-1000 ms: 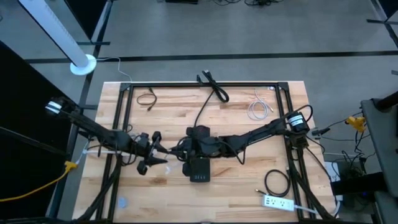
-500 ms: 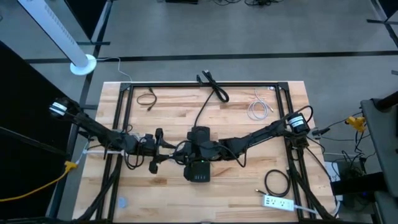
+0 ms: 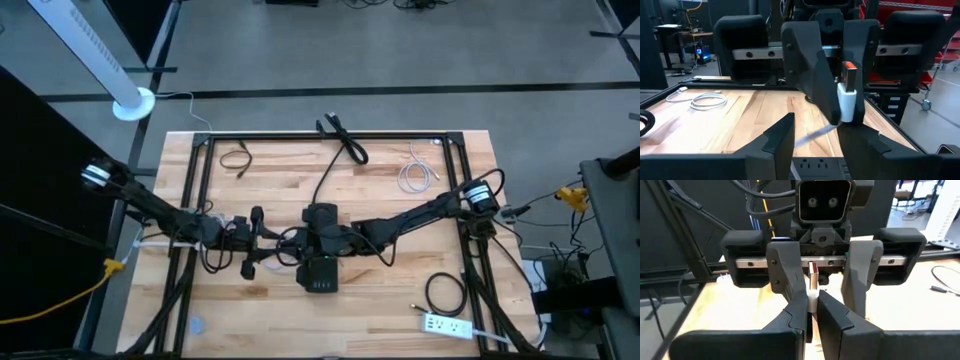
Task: Insert USB
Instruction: Insert the purple charger cable into the black outlet extension
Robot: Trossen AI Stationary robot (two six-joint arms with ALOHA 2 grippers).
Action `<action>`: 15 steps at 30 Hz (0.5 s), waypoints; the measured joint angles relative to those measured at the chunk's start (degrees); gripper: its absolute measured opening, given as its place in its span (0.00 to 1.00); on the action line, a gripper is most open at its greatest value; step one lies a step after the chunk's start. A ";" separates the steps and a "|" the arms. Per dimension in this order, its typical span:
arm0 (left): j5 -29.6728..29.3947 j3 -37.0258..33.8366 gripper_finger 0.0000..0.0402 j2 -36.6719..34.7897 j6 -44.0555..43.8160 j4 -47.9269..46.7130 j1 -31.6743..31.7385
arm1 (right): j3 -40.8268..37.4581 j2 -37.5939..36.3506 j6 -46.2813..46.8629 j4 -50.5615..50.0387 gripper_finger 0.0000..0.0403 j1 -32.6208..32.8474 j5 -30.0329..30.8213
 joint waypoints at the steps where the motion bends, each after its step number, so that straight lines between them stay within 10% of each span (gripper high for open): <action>1: 0.00 0.32 0.31 0.54 0.02 0.40 -0.02 | 0.00 -0.09 -0.46 -0.04 0.03 -0.03 0.33; 15: -1.01 2.65 0.03 3.25 0.45 0.37 -1.97 | 0.02 -0.74 -2.41 -2.21 0.03 -0.51 1.19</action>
